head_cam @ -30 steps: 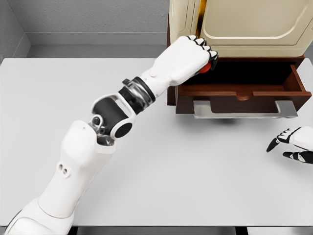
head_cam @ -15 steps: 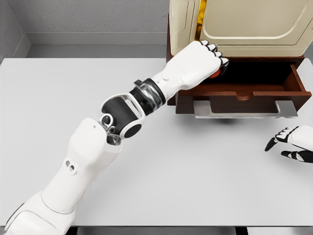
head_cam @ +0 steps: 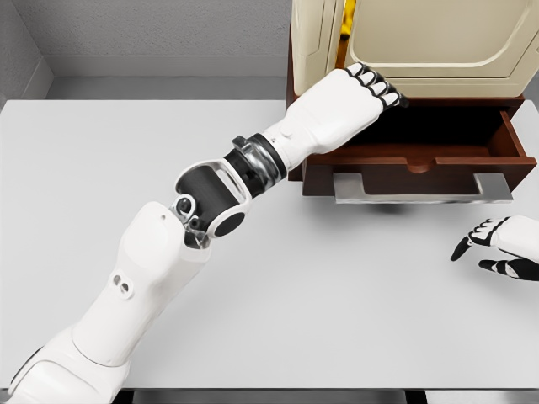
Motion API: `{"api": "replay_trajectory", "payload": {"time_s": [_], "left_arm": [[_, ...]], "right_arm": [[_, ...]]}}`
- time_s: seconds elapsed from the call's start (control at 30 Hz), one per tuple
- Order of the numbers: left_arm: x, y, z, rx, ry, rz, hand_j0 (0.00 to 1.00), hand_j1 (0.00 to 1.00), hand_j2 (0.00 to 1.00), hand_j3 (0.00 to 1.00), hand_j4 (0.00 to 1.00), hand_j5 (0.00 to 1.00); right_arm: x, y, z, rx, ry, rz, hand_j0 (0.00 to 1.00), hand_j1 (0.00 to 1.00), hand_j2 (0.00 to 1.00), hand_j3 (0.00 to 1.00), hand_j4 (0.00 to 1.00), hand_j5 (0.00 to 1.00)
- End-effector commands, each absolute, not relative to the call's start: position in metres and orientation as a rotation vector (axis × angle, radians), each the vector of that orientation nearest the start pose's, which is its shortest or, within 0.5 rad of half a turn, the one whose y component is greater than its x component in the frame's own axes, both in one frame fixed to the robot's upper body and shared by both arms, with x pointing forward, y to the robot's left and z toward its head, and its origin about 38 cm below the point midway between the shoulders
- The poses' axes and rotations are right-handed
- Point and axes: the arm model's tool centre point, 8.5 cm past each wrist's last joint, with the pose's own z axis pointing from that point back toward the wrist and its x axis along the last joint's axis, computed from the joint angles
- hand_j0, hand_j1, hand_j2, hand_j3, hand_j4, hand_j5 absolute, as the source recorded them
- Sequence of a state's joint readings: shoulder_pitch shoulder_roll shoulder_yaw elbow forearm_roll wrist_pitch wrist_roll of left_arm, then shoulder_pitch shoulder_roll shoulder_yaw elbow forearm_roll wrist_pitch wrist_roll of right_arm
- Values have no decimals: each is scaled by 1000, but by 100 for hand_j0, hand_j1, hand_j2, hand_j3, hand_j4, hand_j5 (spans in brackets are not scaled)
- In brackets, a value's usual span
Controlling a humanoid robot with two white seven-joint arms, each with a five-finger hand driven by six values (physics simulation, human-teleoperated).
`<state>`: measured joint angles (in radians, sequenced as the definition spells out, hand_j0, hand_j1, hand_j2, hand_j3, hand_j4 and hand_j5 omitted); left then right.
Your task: Put the switch into the drawer with left arm, and close the drawer with right arm
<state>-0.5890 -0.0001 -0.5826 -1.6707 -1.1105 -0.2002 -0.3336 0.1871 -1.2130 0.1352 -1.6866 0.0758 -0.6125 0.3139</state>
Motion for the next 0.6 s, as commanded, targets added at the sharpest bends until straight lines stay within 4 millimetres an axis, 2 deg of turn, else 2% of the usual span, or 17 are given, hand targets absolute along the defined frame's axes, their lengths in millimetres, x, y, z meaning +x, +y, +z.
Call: {"api": "replay_trajectory", "payload": {"time_s": [0.0, 0.23, 0.27, 0.3, 0.4, 0.57], "left_arm": [[405, -2, 274, -951, 2534, 2186, 79, 79, 79, 79, 79, 79], [402, -5, 271, -953, 2512, 2196, 79, 79, 79, 79, 79, 79], [400, -5, 274, -949, 2521, 2177, 84, 84, 84, 84, 84, 84], [397, -5, 278, -941, 2533, 2155, 98, 98, 98, 98, 98, 98], [379, -7, 298, -908, 2553, 2046, 100, 100, 100, 100, 100, 100], [362, -8, 311, -507, 2701, 1933, 100, 100, 100, 100, 100, 100]], "right_arm": [[299, -417, 193, -232, -1366, 1756, 59, 59, 59, 59, 59, 59], [299, -417, 193, -231, -1365, 1757, 59, 59, 59, 59, 59, 59], [299, -417, 193, -231, -1365, 1757, 59, 59, 59, 59, 59, 59], [299, -417, 194, -233, -1366, 1757, 59, 59, 59, 59, 59, 59], [299, -418, 193, -234, -1365, 1756, 59, 59, 59, 59, 59, 59], [299, -418, 193, -235, -1364, 1755, 59, 59, 59, 59, 59, 59]]}}
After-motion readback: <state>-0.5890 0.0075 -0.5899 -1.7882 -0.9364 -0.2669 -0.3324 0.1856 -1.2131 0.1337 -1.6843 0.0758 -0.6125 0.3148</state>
